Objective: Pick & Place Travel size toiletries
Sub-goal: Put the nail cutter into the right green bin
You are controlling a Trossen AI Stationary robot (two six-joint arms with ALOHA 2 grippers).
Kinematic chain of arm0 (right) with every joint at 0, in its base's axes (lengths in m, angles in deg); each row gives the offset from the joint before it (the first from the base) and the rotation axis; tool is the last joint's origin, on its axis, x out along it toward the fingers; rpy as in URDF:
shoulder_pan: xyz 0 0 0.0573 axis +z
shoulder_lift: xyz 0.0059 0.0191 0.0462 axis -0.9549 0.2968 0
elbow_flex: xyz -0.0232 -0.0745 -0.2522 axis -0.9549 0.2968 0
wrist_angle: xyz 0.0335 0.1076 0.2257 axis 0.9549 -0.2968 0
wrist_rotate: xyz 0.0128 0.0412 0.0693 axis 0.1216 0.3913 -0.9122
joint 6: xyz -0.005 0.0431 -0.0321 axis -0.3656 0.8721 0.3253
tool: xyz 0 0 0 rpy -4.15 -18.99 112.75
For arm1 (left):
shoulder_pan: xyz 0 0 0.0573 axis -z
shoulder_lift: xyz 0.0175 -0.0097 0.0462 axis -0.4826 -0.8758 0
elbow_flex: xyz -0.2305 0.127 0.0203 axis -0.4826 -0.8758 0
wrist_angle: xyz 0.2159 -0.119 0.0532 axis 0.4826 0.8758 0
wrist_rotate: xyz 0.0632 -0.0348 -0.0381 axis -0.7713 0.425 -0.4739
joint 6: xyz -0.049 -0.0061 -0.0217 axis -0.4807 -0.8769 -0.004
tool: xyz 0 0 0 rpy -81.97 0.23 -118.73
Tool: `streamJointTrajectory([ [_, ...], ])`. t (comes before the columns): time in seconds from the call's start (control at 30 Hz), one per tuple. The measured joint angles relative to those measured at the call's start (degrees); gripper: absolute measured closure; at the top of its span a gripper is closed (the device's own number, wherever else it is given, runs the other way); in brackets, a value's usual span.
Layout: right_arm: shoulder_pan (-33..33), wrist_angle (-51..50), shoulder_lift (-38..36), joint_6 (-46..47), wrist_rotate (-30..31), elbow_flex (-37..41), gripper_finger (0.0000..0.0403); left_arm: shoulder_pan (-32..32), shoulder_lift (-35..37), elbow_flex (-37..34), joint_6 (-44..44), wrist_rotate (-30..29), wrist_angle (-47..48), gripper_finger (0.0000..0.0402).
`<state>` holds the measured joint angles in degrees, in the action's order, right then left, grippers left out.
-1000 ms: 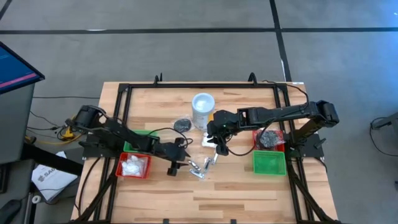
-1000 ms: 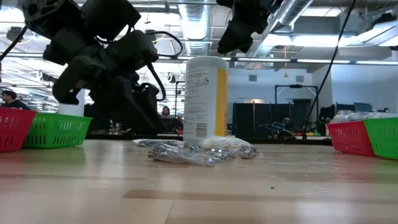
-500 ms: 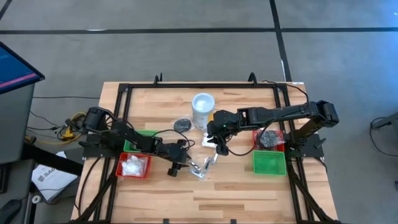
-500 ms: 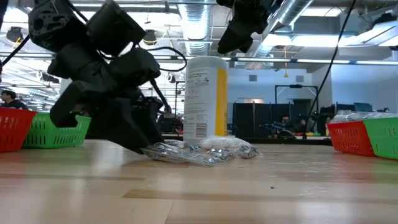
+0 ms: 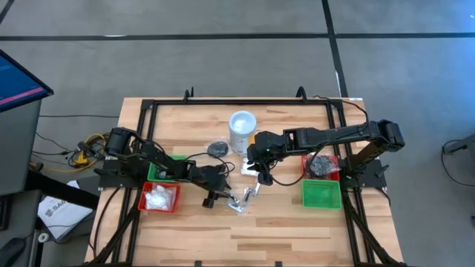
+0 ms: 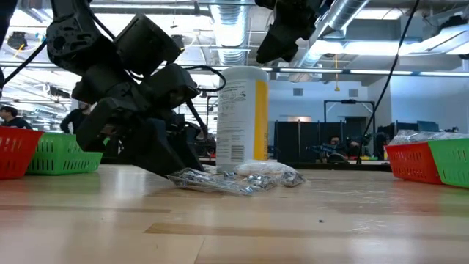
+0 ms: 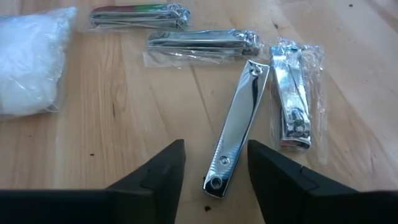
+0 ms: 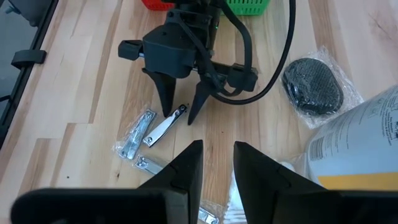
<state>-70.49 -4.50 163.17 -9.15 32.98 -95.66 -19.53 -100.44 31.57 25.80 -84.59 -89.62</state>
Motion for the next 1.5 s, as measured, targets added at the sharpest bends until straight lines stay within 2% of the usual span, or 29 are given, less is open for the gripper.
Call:
streamJointTrajectory([
  [0.23, 0.00, 0.02, 0.00, 0.00, 0.00, 0.00, 0.0321, 0.00, -0.04, 0.00, -0.15, -0.19, 0.18, 0.0280],
  [0.43, 0.00, 0.02, 0.00, 0.00, 0.00, 0.00, 0.0321, -0.15, -0.11, -0.04, -0.30, 0.03, 0.52, 0.0374],
  [0.77, 0.00, 0.02, 0.00, 0.02, 0.00, 0.00, 0.0321, -0.05, 0.49, -0.16, -1.49, 0.87, 0.09, 0.0375],
  [1.0, 0.00, 0.02, 0.00, 0.02, 0.00, 0.00, 0.0321, 0.07, 5.74, -0.42, -1.55, 1.27, 1.87, 0.0375],
  [1.23, 0.00, 0.02, 0.00, 0.02, 0.00, 0.00, 0.0321, 0.00, 10.70, -0.33, -1.55, -1.07, 2.07, 0.0375],
  [1.5, 0.00, 0.03, 0.00, 0.02, 0.00, 0.00, 0.0321, -0.44, 16.39, -0.28, -4.47, -9.19, 5.76, 0.0375],
])
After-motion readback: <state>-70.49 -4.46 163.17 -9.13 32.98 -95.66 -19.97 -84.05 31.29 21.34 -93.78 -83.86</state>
